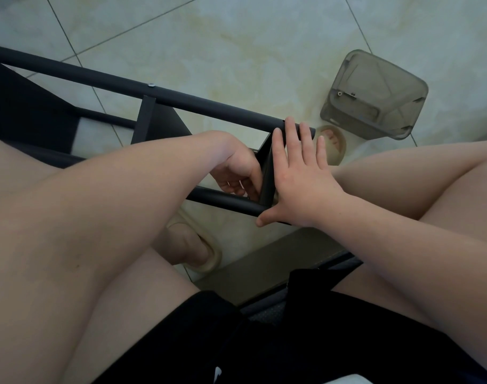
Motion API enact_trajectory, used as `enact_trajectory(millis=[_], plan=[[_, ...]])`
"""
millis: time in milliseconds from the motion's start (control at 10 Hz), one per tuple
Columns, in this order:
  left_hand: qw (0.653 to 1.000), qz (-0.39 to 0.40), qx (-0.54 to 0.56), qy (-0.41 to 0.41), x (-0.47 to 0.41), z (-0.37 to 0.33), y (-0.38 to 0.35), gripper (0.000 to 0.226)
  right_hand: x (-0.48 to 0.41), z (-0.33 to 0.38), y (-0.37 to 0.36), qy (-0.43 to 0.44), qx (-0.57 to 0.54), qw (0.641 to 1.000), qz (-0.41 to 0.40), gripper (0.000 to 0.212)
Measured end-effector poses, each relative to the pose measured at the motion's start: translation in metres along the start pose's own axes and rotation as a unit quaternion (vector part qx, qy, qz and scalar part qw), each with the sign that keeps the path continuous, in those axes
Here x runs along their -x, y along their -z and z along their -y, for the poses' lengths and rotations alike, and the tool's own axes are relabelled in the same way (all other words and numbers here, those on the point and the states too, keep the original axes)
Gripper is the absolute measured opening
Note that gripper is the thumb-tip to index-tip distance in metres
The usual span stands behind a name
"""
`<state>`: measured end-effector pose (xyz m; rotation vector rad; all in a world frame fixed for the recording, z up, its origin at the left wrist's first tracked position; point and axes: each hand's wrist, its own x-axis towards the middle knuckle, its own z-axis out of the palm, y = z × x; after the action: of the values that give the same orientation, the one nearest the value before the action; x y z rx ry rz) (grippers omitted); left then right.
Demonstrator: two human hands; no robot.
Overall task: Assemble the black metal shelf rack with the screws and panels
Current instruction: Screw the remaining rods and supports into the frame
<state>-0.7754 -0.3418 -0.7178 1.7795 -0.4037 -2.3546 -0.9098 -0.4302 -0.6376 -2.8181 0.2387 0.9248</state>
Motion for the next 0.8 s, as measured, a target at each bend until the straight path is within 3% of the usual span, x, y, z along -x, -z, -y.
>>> enact_trajectory(millis=[800], plan=[[1.0,0.025,0.012,-0.013,0.0006,0.0027,0.0016,0.02,-0.0009,0.0006,0.0002,-0.001,0.0,1.0,0.003,0.162]])
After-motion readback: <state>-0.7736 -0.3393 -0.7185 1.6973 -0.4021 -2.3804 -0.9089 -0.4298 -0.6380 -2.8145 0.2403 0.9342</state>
